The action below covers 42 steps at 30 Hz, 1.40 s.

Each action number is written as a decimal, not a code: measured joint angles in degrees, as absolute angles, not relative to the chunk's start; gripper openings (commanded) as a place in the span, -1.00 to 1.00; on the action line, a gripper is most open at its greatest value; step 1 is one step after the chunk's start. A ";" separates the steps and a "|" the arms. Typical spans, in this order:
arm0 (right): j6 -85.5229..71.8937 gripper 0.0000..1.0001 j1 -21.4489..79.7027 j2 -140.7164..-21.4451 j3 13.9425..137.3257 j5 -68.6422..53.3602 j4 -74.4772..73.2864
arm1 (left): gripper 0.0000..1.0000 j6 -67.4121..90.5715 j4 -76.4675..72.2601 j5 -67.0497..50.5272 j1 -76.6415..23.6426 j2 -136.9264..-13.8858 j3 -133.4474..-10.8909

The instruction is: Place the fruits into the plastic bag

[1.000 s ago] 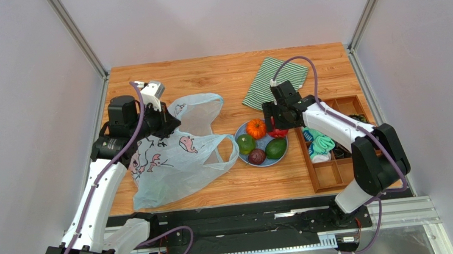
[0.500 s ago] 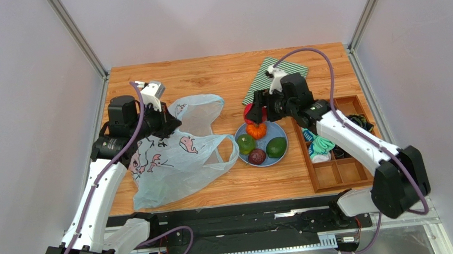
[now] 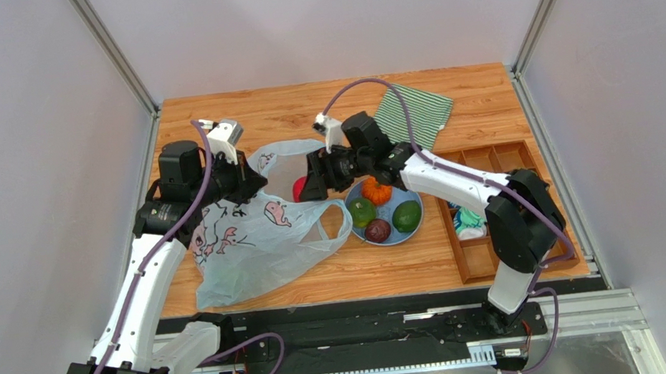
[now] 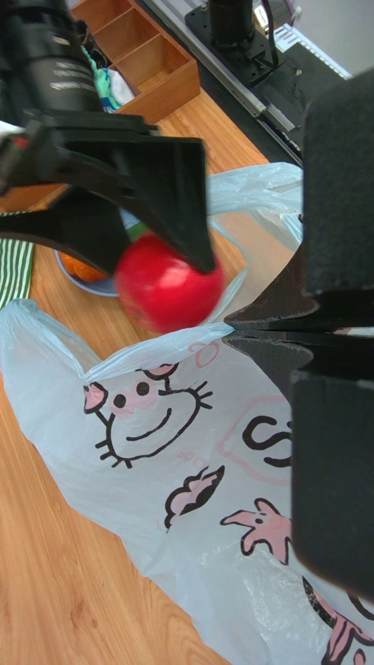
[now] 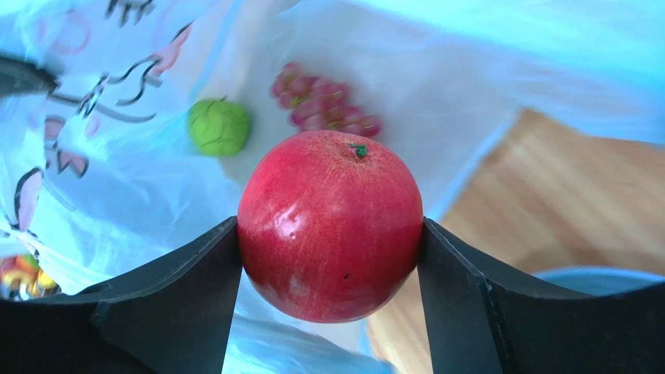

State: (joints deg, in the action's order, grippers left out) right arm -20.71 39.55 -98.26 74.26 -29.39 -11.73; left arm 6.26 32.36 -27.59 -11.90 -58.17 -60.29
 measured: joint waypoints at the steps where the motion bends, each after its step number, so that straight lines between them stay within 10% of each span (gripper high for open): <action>1: -20.73 -0.19 40.62 -98.78 74.37 -29.82 -11.42 | -1.00 6.26 32.36 -27.59 -11.90 -58.17 -60.29; 16: -23.88 -0.04 48.90 -113.82 79.46 -34.28 -9.93 | -1.00 6.26 32.36 -28.01 -11.90 -58.19 -60.29; 27: -25.34 0.53 51.75 -116.62 84.38 -36.40 -8.38 | -1.00 6.26 32.38 -28.01 -11.92 -58.19 -60.29; 29: -25.19 0.96 52.38 -117.40 85.19 -36.60 -8.71 | -1.00 6.26 32.38 -28.03 -11.92 -58.19 -60.29; 42: -24.16 0.99 53.08 -117.67 85.25 -37.52 -10.11 | -1.00 6.26 32.36 -28.03 -11.90 -58.22 -60.29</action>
State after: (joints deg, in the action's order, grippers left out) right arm -24.16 53.08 -117.67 85.25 -37.52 -10.11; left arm 6.26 32.36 -28.03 -11.90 -58.22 -60.29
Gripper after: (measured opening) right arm 0.998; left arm 0.007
